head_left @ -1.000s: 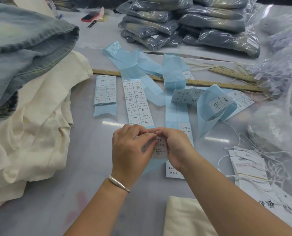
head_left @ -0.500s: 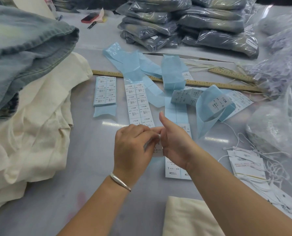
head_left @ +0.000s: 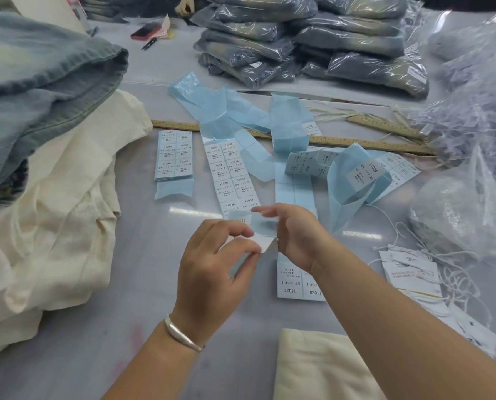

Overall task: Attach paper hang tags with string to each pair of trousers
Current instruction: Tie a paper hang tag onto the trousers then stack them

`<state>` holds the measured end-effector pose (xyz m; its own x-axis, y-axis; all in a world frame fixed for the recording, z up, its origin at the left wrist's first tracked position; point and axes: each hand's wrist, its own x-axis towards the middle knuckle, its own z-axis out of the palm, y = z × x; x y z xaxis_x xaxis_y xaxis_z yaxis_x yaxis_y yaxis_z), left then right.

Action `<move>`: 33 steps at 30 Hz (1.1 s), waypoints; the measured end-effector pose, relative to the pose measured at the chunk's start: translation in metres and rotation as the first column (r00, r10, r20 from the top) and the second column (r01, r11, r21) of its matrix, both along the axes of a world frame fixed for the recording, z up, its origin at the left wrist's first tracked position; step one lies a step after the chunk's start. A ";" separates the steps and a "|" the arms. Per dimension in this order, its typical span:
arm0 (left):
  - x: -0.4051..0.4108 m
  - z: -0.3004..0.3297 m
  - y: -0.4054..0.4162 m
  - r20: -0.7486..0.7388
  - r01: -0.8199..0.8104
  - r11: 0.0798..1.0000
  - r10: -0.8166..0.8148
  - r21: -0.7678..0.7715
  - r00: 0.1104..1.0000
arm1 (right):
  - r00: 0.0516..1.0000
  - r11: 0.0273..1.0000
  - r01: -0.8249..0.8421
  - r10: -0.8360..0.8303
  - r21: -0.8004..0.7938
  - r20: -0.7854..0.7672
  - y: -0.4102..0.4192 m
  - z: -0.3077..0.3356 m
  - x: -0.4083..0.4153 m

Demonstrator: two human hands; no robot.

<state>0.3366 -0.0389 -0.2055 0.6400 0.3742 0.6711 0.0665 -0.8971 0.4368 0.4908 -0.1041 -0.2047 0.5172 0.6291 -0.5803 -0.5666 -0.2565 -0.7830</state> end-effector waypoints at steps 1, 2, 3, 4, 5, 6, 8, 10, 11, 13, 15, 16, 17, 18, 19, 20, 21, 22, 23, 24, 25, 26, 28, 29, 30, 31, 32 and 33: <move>-0.007 0.001 -0.003 0.009 -0.012 1.000 0.012 -0.024 1.000 | 0.999 1.000 0.023 -0.022 -0.013 0.042 0.003 -0.002 0.000; -0.014 0.001 -0.007 0.023 -0.024 0.999 0.025 -0.049 0.999 | 0.996 0.999 0.029 -0.026 -0.032 0.091 0.006 -0.003 -0.001; -0.021 0.002 -0.010 0.039 -0.035 0.997 0.037 -0.069 0.999 | 0.990 0.998 0.024 -0.017 -0.051 0.143 0.009 -0.005 -0.002; -0.028 0.003 -0.013 0.051 -0.045 0.996 0.049 -0.082 0.998 | 0.982 0.998 0.016 -0.003 -0.068 0.190 0.011 -0.007 -0.003; -0.034 0.003 -0.015 0.056 -0.055 0.994 0.060 -0.092 0.997 | 0.971 0.996 0.005 0.016 -0.088 0.240 0.012 -0.010 -0.005; -0.040 0.005 -0.017 0.055 -0.066 0.992 0.072 -0.108 0.996 | 0.941 0.992 -0.011 0.053 -0.127 0.333 0.011 -0.012 -0.007; -0.049 0.007 -0.022 0.030 -0.082 0.984 0.088 -0.160 0.996 | 0.706 0.942 -0.050 0.268 -0.332 0.655 0.004 -0.013 -0.010; -0.056 0.011 -0.029 -0.009 -0.071 0.974 0.070 -0.213 0.997 | 0.331 0.795 0.023 0.566 -0.606 0.755 -0.011 -0.010 -0.014; -0.058 0.013 -0.033 -0.027 -0.051 0.970 0.046 -0.238 0.999 | 0.234 0.738 0.085 0.638 -0.669 0.733 -0.020 -0.005 -0.016; -0.059 0.017 -0.044 -0.052 -0.006 0.960 -0.009 -0.281 0.999 | 0.185 0.722 0.161 0.647 -0.673 0.740 -0.045 0.006 -0.019; -0.057 0.020 -0.059 -0.072 0.027 0.946 -0.054 -0.324 0.996 | 0.212 0.770 0.195 0.572 -0.607 0.793 -0.080 0.016 -0.020; -0.054 0.023 -0.068 -0.080 0.046 0.933 -0.079 -0.357 0.994 | 0.238 0.789 0.198 0.537 -0.582 0.809 -0.101 0.020 -0.022; -0.050 0.025 -0.078 -0.089 0.066 0.914 -0.111 -0.400 0.990 | 0.265 0.796 0.198 0.518 -0.571 0.814 -0.124 0.022 -0.024; -0.046 0.028 -0.089 -0.100 0.087 0.890 -0.146 -0.448 0.984 | 0.290 0.796 0.204 0.507 -0.570 0.812 -0.149 0.022 -0.027; -0.041 0.030 -0.101 -0.112 0.109 0.860 -0.189 -0.499 0.976 | 0.311 0.791 0.221 0.497 -0.570 0.810 -0.175 0.020 -0.030; -0.035 0.033 -0.112 -0.124 0.128 0.825 -0.233 -0.550 0.964 | 0.336 0.781 0.247 0.486 -0.573 0.807 -0.202 0.017 -0.032; -0.029 0.035 -0.124 -0.135 0.148 0.786 -0.282 -0.600 0.950 | 0.363 0.769 0.282 0.469 -0.574 0.805 -0.228 0.014 -0.032; -0.022 0.037 -0.134 -0.145 0.168 0.738 -0.341 -0.653 0.929 | 0.398 0.756 0.318 0.441 -0.572 0.804 -0.252 0.010 -0.031; -0.016 0.039 -0.144 -0.158 0.181 0.669 -0.413 -0.721 0.897 | 0.432 0.749 0.346 0.408 -0.565 0.805 -0.274 0.007 -0.028; -0.010 0.041 -0.154 -0.163 0.176 0.575 -0.489 -0.799 0.857 | 0.458 0.747 0.360 0.381 -0.559 0.803 -0.292 0.003 -0.026; -0.004 0.042 -0.163 -0.151 0.156 0.470 -0.553 -0.869 0.820 | 0.471 0.754 0.357 0.364 -0.551 0.803 -0.306 0.000 -0.023; 0.002 0.043 -0.171 -0.151 0.123 0.397 -0.590 -0.910 0.793 | 0.468 0.770 0.336 0.363 -0.543 0.806 -0.316 -0.005 -0.020; 0.011 0.040 -0.185 -0.241 0.056 0.422 -0.616 -0.905 0.750 | 0.399 0.808 0.261 0.408 -0.528 0.821 -0.325 -0.013 -0.018; 0.015 0.038 -0.191 -0.322 0.031 0.488 -0.621 -0.872 0.715 | 0.337 0.824 0.213 0.442 -0.525 0.831 -0.325 -0.015 -0.018; 0.019 0.036 -0.196 -0.404 0.016 0.558 -0.620 -0.830 0.672 | 0.261 0.832 0.155 0.486 -0.533 0.834 -0.323 -0.016 -0.017; 0.023 0.033 -0.201 -0.474 0.009 0.615 -0.616 -0.789 0.629 | 0.174 0.833 0.098 0.525 -0.545 0.833 -0.321 -0.017 -0.014; 0.027 0.030 -0.205 -0.529 0.003 0.660 -0.606 -0.752 0.594 | 0.097 0.833 0.059 0.544 -0.551 0.833 -0.319 -0.019 -0.010; 0.031 0.027 -0.208 -0.574 -0.004 0.697 -0.588 -0.717 0.571 | 0.054 0.826 0.033 0.561 -0.563 0.826 -0.317 -0.021 -0.006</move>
